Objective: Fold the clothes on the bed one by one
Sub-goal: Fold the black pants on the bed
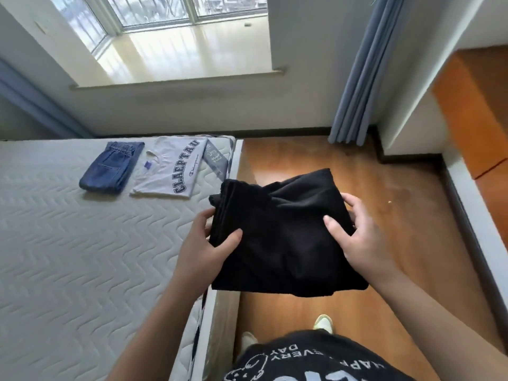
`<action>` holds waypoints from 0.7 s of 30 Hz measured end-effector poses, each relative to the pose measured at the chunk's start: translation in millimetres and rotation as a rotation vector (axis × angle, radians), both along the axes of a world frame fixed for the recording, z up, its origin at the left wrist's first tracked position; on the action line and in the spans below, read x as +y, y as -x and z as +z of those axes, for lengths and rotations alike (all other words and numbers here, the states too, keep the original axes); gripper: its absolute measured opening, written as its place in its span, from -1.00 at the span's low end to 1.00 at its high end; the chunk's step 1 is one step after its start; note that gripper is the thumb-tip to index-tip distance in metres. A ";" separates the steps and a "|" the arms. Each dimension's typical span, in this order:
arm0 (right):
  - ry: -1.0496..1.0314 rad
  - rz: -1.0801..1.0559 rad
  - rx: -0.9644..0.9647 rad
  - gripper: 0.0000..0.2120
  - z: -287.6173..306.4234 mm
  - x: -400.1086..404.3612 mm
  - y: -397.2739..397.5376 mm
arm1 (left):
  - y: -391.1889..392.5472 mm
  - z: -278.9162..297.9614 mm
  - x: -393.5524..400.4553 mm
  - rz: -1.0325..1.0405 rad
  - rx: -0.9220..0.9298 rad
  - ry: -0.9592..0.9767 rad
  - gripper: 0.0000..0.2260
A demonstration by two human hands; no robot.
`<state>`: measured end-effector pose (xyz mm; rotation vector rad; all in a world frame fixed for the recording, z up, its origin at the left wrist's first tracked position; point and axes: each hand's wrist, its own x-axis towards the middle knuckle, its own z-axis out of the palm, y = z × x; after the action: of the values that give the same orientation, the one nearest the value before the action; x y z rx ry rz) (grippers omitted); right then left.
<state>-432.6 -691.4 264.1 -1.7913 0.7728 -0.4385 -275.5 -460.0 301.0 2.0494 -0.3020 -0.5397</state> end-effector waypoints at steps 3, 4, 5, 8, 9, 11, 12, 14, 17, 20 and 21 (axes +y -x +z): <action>-0.021 -0.044 0.000 -0.62 -4.0 -35.5 5.2 | -4.5 6.7 -39.9 -0.051 0.021 0.022 -0.52; -0.024 -0.068 -0.002 -0.61 -5.1 -45.4 4.6 | -8.6 8.8 -52.1 -0.069 0.020 0.024 -0.52; -0.027 -0.088 -0.004 -0.60 -6.0 -54.4 2.9 | -13.6 10.4 -63.5 -0.086 0.016 0.025 -0.53; -0.025 -0.115 -0.008 -0.57 -6.4 -76.3 -10.7 | -32.9 12.6 -91.8 -0.120 0.011 0.037 -0.50; -0.023 -0.121 -0.005 -0.57 -5.7 -82.5 -17.9 | -40.9 11.9 -99.2 -0.120 0.015 0.040 -0.48; -0.019 -0.122 -0.001 -0.58 -5.9 -95.1 -36.4 | -60.7 7.2 -111.4 -0.108 0.039 0.053 -0.45; -0.014 -0.115 0.004 -0.58 -6.1 -101.0 -47.1 | -71.9 4.6 -116.6 -0.097 0.053 0.062 -0.45; -0.017 -0.078 0.027 -0.59 -5.6 -110.5 -70.1 | -95.9 -0.6 -124.8 -0.082 0.071 0.073 -0.45; -0.020 -0.026 0.060 -0.60 -4.9 -126.7 -113.8 | -137.3 -11.8 -135.7 -0.061 0.090 0.094 -0.50; -0.017 -0.009 0.088 -0.61 -0.8 -142.5 -158.2 | -175.8 -21.6 -144.4 -0.037 0.125 0.113 -0.53; -0.025 -0.012 0.094 -0.62 -1.0 -147.0 -170.1 | -187.5 -24.0 -146.3 -0.040 0.137 0.106 -0.53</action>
<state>-262.5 -838.3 263.1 -1.7951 0.8514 -0.3532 -88.0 -606.2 277.0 1.8979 -0.2839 -0.6713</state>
